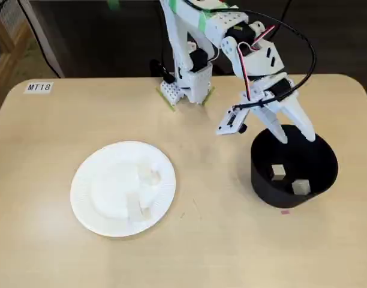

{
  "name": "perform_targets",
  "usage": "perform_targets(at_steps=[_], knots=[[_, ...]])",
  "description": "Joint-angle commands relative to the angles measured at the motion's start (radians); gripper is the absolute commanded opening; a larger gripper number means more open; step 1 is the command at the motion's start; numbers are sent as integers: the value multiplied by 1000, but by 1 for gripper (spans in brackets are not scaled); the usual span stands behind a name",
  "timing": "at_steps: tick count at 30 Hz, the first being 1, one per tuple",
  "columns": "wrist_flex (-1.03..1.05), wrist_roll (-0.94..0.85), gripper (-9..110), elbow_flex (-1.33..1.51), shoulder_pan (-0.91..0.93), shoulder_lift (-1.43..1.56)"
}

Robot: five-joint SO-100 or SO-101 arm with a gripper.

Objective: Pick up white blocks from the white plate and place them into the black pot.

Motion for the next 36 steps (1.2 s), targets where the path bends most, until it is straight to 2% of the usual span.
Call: perform_targets(at_steps=[1, 6, 9, 15, 24, 25, 28, 36], knots=[[206, -6, -2, -112, 137, 60], [491, -124, -2, -135, 431, 178], [545, -247, -2, -123, 592, 195], [463, -482, -2, -109, 739, 101], [296, -549, -2, -190, 870, -201], [288, -546, -1, -212, 874, -233], [238, -549, 16, -222, 881, -281], [196, -503, 26, -276, 907, -430]])
